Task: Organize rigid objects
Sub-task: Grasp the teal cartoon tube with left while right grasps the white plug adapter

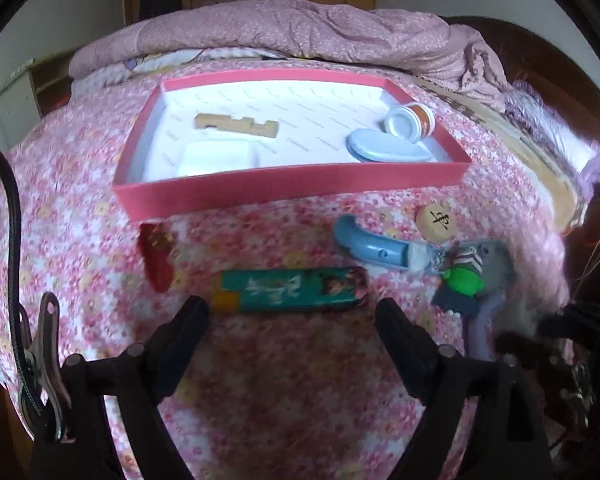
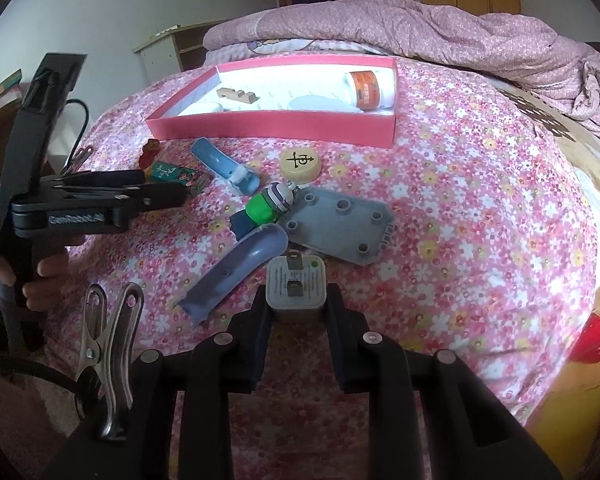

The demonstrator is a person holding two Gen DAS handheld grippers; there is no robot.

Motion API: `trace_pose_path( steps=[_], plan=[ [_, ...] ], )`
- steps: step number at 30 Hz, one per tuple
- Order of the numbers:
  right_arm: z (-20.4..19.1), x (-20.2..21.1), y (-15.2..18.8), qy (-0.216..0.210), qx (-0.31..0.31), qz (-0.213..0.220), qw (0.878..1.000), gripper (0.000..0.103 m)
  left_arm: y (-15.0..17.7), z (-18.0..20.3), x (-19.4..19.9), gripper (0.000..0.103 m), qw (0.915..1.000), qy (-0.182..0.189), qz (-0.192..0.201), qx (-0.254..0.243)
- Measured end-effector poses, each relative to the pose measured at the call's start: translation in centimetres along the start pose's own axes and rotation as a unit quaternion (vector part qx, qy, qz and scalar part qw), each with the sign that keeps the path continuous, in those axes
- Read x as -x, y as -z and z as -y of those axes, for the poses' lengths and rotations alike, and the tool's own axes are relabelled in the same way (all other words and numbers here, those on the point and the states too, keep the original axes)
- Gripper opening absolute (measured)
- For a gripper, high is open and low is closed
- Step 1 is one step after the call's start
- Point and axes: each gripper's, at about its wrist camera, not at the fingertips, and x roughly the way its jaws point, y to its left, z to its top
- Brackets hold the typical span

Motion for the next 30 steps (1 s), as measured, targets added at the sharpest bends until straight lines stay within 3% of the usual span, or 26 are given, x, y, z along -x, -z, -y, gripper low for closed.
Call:
trace_pose_path(
  steps=[4, 12, 17, 30],
  plan=[
    [0.3, 0.0, 0.1, -0.007, -0.006, 0.005, 1.0, 0.027, -0.3, 0.8, -1.0, 0.091, 0.9994, -0.027, 0.006, -0.021],
    [0.5, 0.0, 0.1, -0.015, -0.012, 0.007, 1.0, 0.027, -0.5, 1.1, -1.6, 0.093, 0.9991, -0.035, 0.018, -0.017],
    [0.5, 0.0, 0.1, -0.016, -0.013, 0.007, 1.0, 0.027, -0.3, 0.9, -1.2, 0.085, 0.9991, -0.031, 0.025, -0.018],
    [0.2, -0.1, 0.1, -0.005, -0.005, 0.008, 1.0, 0.027, 1.0, 0.2, 0.9, 0.085, 0.9989, -0.014, 0.036, -0.025]
  ],
)
